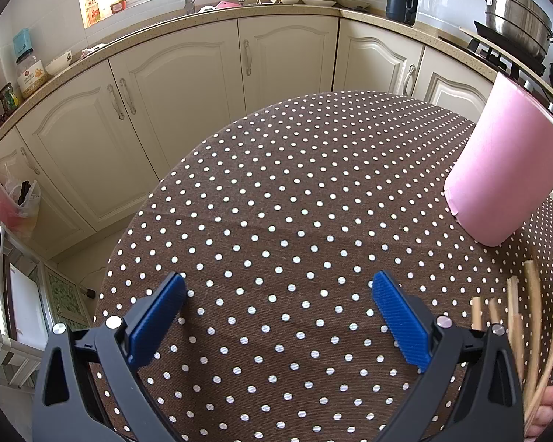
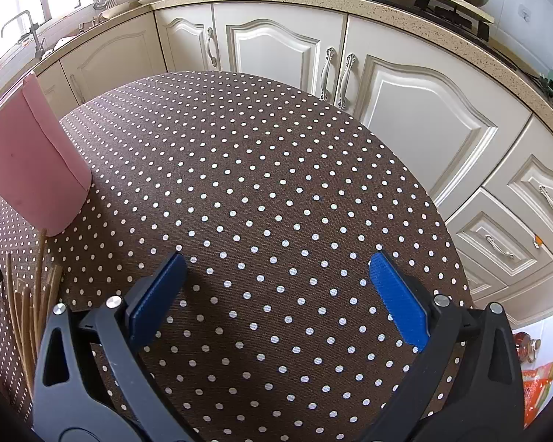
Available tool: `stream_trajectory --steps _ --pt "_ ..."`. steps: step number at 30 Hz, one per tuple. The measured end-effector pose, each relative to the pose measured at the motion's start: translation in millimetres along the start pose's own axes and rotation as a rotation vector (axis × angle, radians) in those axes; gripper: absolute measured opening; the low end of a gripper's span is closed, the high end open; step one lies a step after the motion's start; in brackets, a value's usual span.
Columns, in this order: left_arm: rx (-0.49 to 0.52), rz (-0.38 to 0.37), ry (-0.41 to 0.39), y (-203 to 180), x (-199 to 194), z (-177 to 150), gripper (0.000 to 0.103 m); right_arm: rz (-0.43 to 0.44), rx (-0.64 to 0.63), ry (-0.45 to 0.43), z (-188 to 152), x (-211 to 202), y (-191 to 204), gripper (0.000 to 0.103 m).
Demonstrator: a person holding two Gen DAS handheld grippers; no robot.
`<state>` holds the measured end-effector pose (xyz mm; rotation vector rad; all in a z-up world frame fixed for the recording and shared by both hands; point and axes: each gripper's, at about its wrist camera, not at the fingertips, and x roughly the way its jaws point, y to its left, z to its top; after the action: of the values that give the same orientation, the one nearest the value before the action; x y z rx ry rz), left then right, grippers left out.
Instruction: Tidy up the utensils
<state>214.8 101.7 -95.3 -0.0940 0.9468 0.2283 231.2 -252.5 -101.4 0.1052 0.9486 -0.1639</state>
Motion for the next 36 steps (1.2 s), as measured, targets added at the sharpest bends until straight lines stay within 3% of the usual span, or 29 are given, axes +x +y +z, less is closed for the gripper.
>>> stream_trajectory --steps 24,27,29,36 --pt "-0.002 0.004 0.000 0 -2 -2 0.099 -0.014 0.018 -0.001 0 -3 1 0.098" --pt "0.055 0.007 -0.008 -5 -17 -11 0.099 0.054 -0.013 -0.016 -11 -14 1 0.098" --pt "0.072 0.004 -0.055 -8 -38 -20 0.099 0.128 0.003 -0.101 -25 -39 -4 0.098" --pt "0.134 -0.124 -0.254 -26 -138 -57 0.099 0.283 -0.047 -0.379 -74 -143 -10 0.098"
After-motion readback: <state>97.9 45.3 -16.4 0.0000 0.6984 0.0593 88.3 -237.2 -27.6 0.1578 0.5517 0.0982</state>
